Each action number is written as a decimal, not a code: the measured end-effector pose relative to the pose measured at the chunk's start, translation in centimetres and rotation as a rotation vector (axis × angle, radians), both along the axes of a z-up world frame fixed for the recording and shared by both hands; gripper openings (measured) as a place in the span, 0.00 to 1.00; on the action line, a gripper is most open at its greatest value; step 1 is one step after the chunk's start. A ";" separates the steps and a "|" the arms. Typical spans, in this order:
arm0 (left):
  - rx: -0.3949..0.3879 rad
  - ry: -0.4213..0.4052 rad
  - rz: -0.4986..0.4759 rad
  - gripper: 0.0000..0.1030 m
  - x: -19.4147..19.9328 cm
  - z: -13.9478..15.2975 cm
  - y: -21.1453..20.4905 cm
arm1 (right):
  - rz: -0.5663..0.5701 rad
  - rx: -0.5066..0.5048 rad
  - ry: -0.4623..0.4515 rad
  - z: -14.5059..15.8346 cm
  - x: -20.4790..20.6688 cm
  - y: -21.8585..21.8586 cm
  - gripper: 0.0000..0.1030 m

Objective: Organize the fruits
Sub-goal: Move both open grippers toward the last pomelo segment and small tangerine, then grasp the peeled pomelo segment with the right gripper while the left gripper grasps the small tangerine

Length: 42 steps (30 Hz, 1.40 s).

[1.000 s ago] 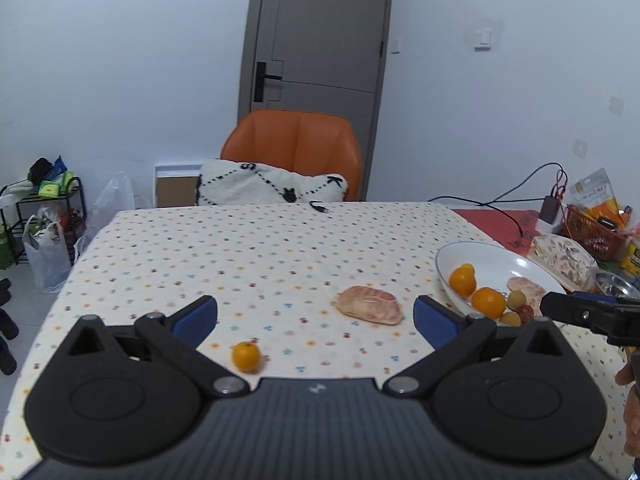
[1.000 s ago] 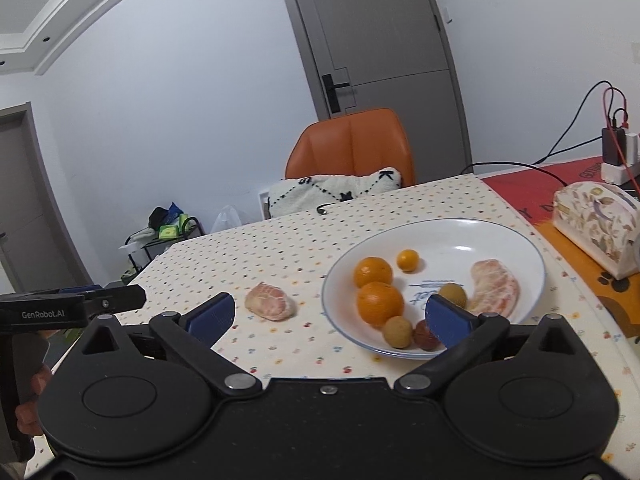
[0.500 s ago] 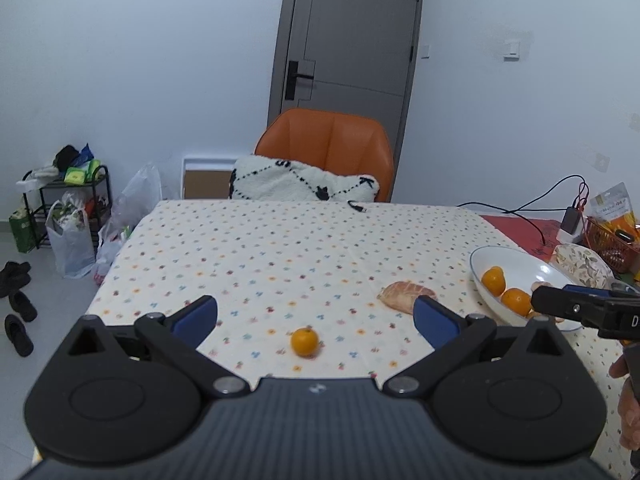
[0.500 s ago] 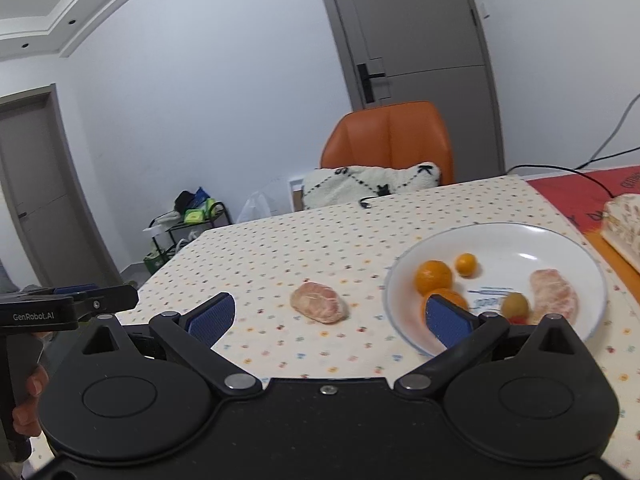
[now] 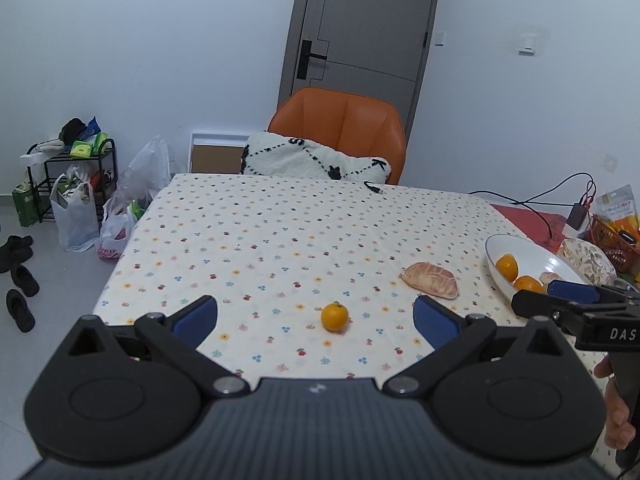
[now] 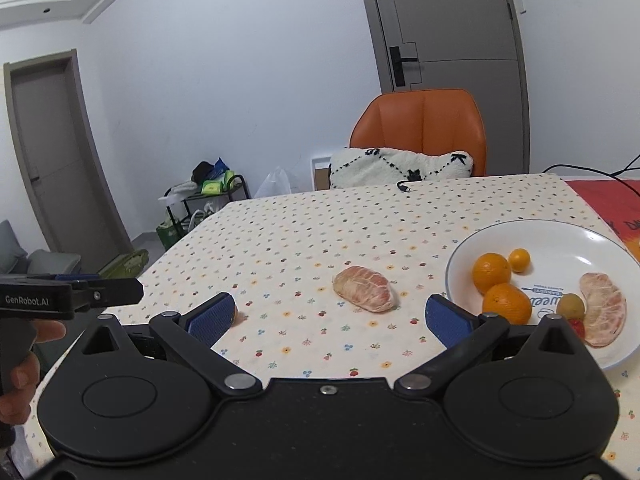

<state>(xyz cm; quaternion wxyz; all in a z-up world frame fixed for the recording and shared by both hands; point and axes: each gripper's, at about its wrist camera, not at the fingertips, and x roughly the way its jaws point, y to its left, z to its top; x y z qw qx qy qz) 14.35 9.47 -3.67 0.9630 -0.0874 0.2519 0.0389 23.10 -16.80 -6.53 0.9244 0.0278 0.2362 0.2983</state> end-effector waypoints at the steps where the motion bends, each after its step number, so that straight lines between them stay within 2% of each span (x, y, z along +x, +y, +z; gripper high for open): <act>1: -0.002 -0.001 -0.003 1.00 0.0 0.0 0.0 | -0.006 -0.002 -0.002 0.0 -0.1 0.1 1.00; 7: -0.004 0.016 -0.023 1.00 0.6 -0.5 -0.3 | -0.087 -0.057 -0.034 -0.2 -0.6 0.2 1.00; 11: 0.018 0.016 -0.012 0.97 1.3 -1.0 -0.7 | -0.096 -0.065 -0.026 -0.4 -0.6 0.0 1.00; 15: 0.009 0.035 -0.020 0.88 2.4 -1.7 -0.8 | -0.104 -0.082 -0.040 -0.5 -0.4 0.2 1.00; 22: 0.018 0.065 -0.034 0.74 4.1 -2.7 -1.4 | -0.051 -0.103 -0.053 -0.6 0.3 0.8 1.00; 25: 0.021 0.089 -0.032 0.64 5.0 -3.4 -1.4 | -0.045 -0.110 -0.044 -0.6 0.8 1.0 1.00; 31: 0.023 0.120 -0.022 0.53 6.5 -4.3 -1.7 | -0.033 -0.127 -0.018 -1.2 2.0 1.4 1.00; 34: 0.034 0.152 -0.020 0.47 7.5 -4.8 -1.9 | -0.023 -0.124 -0.005 -1.4 2.8 1.5 0.96; 36: 0.035 0.169 -0.015 0.42 8.0 -5.2 -2.0 | -0.021 -0.120 0.003 -1.5 3.5 1.7 0.89; 38: 0.043 0.183 -0.002 0.32 8.4 -5.6 -2.0 | -0.010 -0.114 0.019 -1.6 4.2 1.9 0.85; 39: 0.035 0.184 0.001 0.21 8.5 -5.8 -1.9 | -0.006 -0.117 0.025 -1.7 4.5 2.1 0.83; 42: 0.025 0.156 0.029 0.20 8.2 -5.8 -1.7 | 0.013 -0.133 0.016 -1.8 5.2 2.6 0.82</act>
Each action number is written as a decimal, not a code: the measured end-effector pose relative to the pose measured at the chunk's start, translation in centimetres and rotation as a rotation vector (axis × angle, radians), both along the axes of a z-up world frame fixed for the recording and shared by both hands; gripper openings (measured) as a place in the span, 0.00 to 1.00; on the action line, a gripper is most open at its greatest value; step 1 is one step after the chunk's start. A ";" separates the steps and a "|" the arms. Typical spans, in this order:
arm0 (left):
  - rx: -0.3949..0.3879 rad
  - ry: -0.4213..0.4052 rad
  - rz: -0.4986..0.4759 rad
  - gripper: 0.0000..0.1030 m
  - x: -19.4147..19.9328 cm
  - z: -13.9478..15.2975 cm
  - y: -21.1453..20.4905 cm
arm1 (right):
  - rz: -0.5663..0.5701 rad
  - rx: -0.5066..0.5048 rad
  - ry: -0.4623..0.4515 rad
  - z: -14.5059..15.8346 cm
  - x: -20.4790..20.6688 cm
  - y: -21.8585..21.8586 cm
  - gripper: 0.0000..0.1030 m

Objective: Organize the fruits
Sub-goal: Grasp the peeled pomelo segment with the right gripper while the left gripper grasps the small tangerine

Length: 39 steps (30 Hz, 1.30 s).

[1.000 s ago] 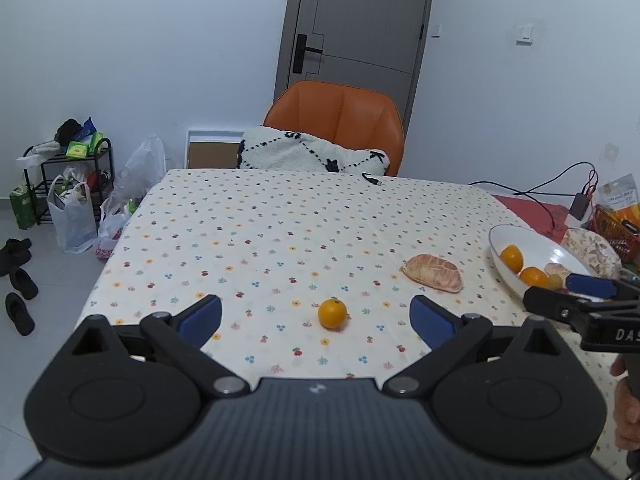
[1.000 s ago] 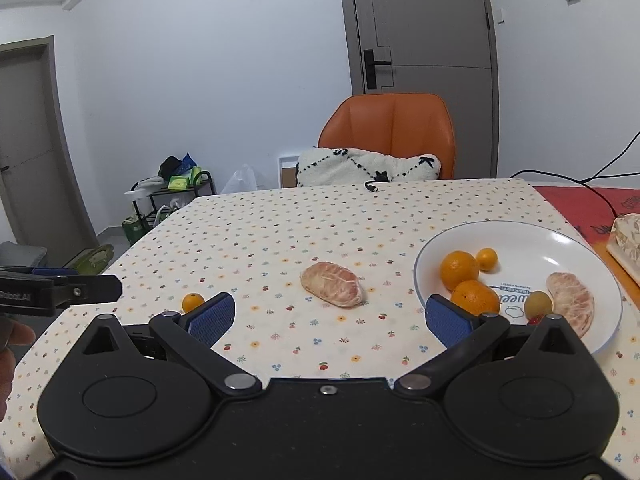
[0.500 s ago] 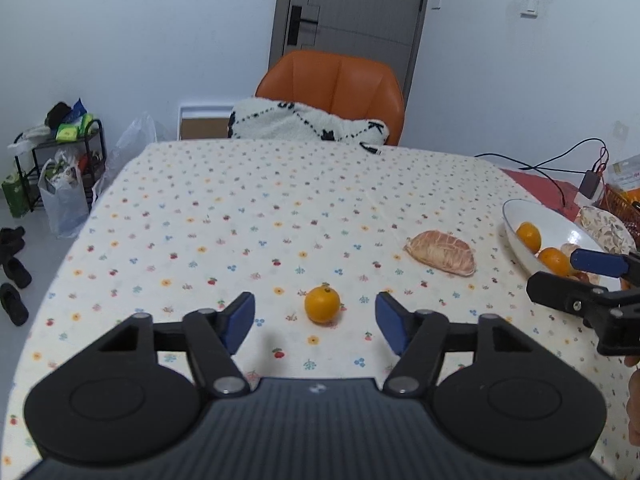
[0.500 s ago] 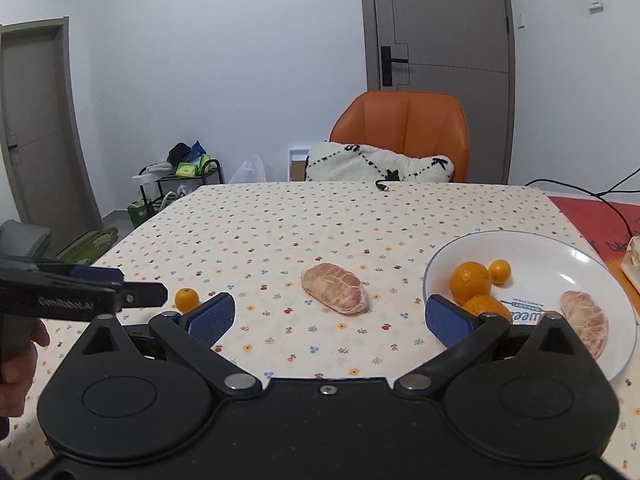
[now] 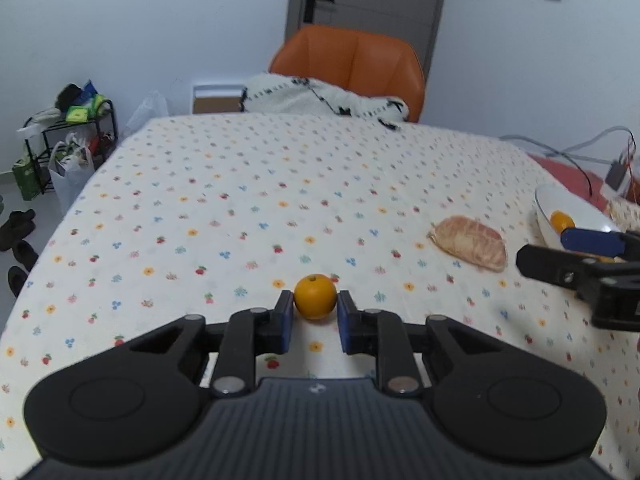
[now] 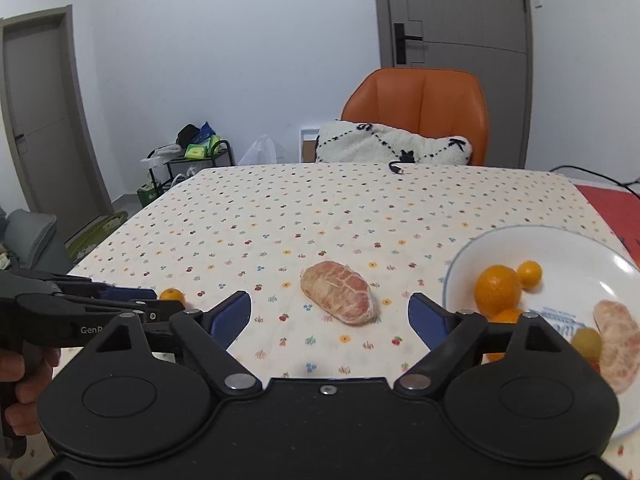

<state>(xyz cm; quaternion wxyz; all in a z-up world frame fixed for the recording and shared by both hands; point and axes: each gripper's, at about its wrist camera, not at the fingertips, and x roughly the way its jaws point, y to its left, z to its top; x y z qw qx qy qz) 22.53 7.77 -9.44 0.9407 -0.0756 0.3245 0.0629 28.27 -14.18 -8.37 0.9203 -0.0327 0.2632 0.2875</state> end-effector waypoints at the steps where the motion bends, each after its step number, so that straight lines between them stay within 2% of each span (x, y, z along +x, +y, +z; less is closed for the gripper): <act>1: 0.003 -0.001 0.006 0.20 0.0 0.0 0.0 | 0.005 -0.009 -0.004 -0.1 0.2 0.2 0.82; 15: -0.067 -0.045 0.046 0.20 -1.0 0.5 2.2 | 0.056 -0.131 0.006 -1.1 4.5 2.9 0.76; 22: -0.085 -0.061 0.057 0.20 -1.4 0.5 3.0 | 0.099 -0.239 -0.044 -1.5 5.0 5.0 0.75; 27: -0.095 -0.065 0.068 0.20 -1.8 0.3 3.5 | 0.101 -0.263 0.003 -2.0 6.1 5.5 0.74; 31: -0.096 -0.069 0.089 0.20 -2.1 0.3 4.0 | 0.126 -0.272 0.050 -2.3 5.9 5.6 0.61; 33: -0.099 -0.073 0.099 0.20 -2.2 0.4 4.2 | 0.138 -0.271 0.072 -2.0 5.4 5.7 0.46; 35: -0.098 -0.078 0.105 0.20 -2.3 0.5 4.3 | 0.170 -0.282 0.072 -1.8 4.6 5.8 0.38; 39: -0.100 -0.076 0.113 0.20 -2.4 0.4 4.4 | 0.218 -0.267 0.078 -1.4 3.1 6.0 0.36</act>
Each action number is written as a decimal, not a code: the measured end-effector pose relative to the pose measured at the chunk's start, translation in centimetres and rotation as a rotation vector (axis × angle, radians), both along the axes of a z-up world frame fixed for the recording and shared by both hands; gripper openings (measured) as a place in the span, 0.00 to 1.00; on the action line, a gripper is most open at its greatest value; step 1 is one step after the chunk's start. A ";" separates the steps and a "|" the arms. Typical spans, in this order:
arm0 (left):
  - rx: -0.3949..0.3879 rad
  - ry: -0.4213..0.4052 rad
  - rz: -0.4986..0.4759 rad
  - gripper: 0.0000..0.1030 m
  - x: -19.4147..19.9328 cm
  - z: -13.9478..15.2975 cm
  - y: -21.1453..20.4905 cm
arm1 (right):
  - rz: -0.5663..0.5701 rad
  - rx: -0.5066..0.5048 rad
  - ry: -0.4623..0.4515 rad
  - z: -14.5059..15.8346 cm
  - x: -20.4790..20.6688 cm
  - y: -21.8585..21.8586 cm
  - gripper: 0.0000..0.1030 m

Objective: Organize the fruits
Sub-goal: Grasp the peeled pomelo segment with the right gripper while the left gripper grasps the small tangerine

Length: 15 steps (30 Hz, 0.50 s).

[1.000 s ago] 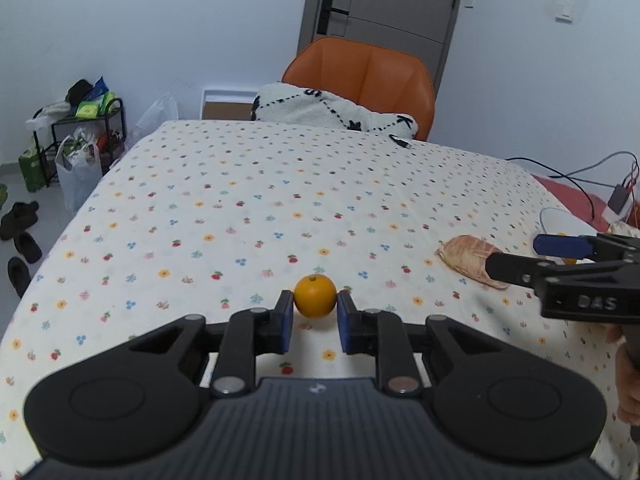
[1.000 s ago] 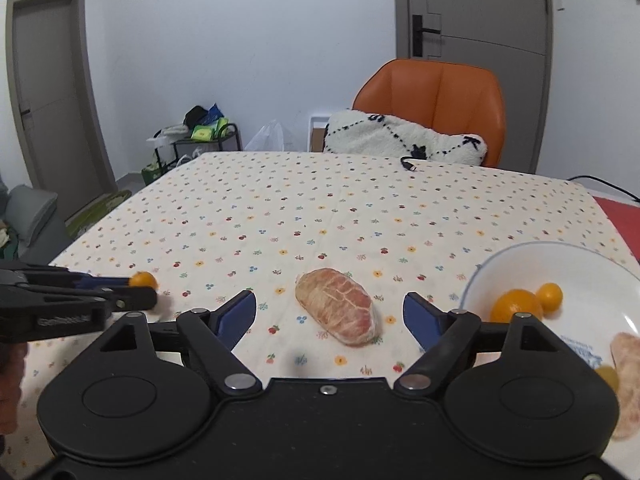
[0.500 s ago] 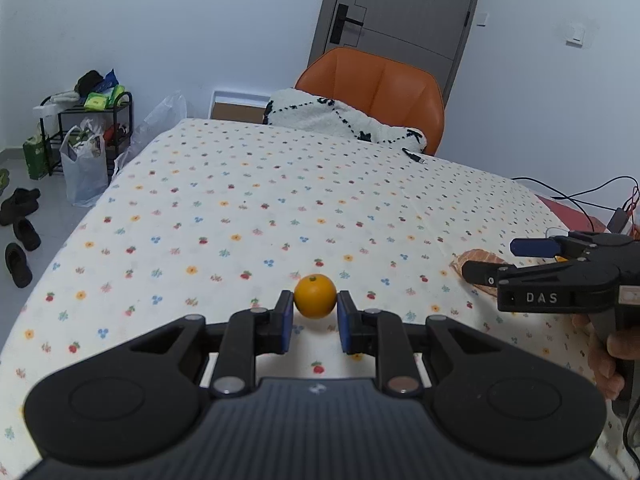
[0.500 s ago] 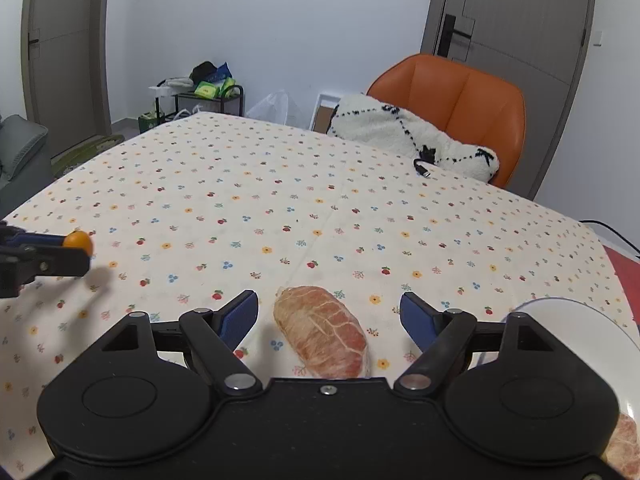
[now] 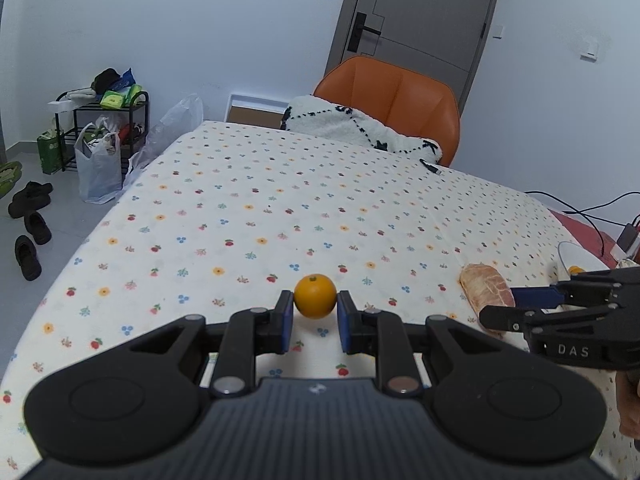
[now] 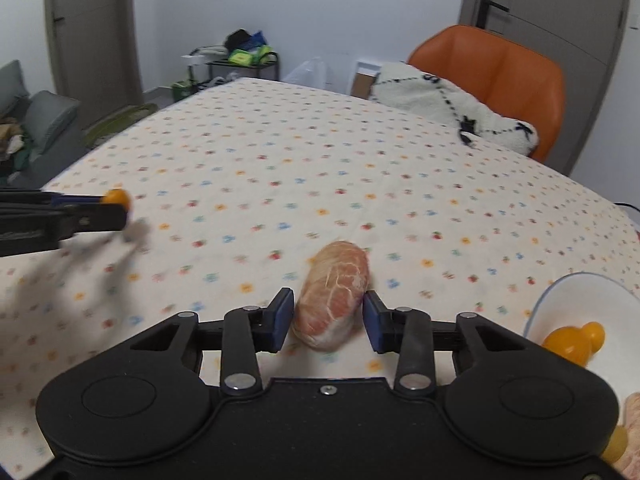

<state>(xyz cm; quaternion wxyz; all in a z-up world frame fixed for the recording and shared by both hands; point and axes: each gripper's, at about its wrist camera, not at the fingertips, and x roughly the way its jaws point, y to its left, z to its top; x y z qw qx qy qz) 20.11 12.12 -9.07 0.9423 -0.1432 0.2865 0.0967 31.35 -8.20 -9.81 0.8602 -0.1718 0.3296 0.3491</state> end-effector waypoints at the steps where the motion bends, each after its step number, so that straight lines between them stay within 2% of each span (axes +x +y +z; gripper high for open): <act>1: -0.003 0.000 0.001 0.20 0.0 0.0 0.1 | 0.006 0.007 0.002 0.1 -0.3 0.0 0.36; 8: 0.008 -0.006 0.009 0.20 0.2 0.1 -0.2 | -0.044 0.027 -0.017 -0.3 -0.2 0.5 0.41; 15: 0.010 -0.003 -0.001 0.20 0.5 -0.1 -0.3 | -0.092 0.048 -0.011 -0.9 1.1 1.0 0.39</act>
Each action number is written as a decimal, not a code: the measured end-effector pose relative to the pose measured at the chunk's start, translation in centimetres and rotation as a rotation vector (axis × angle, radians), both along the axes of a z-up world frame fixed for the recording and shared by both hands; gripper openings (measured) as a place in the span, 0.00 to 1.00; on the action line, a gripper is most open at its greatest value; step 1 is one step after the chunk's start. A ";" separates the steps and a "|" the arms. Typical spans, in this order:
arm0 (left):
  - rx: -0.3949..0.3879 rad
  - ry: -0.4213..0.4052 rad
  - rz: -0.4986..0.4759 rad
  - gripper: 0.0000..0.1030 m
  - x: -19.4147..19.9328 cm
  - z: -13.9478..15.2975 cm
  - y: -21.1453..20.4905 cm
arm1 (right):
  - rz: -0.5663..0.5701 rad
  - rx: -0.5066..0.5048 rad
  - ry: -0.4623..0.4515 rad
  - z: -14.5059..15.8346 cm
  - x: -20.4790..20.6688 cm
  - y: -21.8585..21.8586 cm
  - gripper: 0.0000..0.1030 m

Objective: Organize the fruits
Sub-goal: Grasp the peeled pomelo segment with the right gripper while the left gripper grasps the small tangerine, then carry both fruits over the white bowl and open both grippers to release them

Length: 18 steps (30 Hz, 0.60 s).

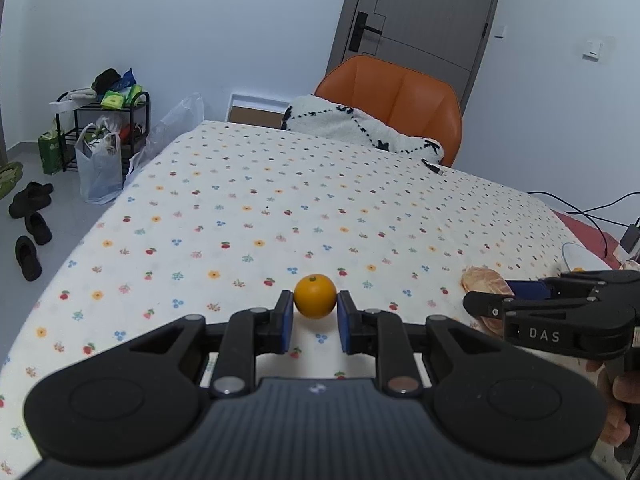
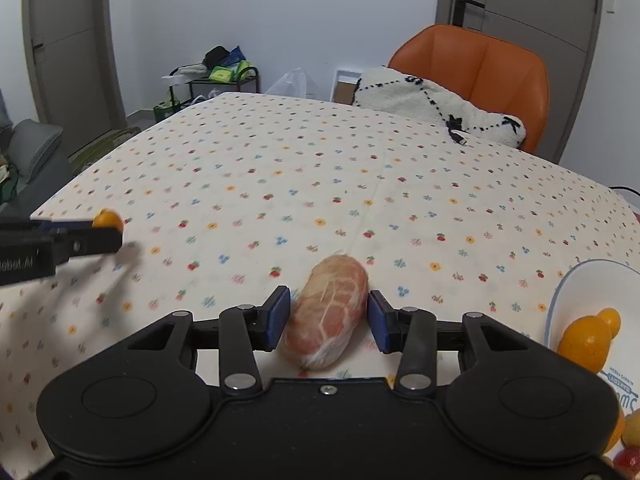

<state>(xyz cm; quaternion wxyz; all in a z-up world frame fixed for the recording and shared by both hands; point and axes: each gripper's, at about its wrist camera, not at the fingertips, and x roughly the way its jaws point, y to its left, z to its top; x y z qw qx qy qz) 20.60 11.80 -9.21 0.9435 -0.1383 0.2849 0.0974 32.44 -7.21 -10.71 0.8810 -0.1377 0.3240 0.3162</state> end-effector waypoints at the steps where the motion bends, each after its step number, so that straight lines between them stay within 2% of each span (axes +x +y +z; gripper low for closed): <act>1: 0.000 -0.002 -0.002 0.21 -0.1 0.1 0.0 | -0.001 -0.002 -0.002 0.0 0.0 0.1 0.38; 4: -0.012 -0.007 -0.007 0.20 -0.4 0.6 0.0 | 0.010 -0.016 -0.015 0.0 -0.2 0.3 0.33; 7: 0.021 -0.023 -0.001 0.20 -0.8 1.4 -0.3 | -0.010 0.008 -0.011 0.1 -0.6 -0.2 0.32; 10: 0.021 -0.034 -0.004 0.21 -1.1 1.9 -0.7 | -0.027 0.035 -0.016 0.5 -1.1 -1.0 0.32; 18: 0.072 -0.074 -0.049 0.20 -1.2 4.8 -4.0 | -0.040 0.136 -0.067 3.6 -2.9 -4.4 0.32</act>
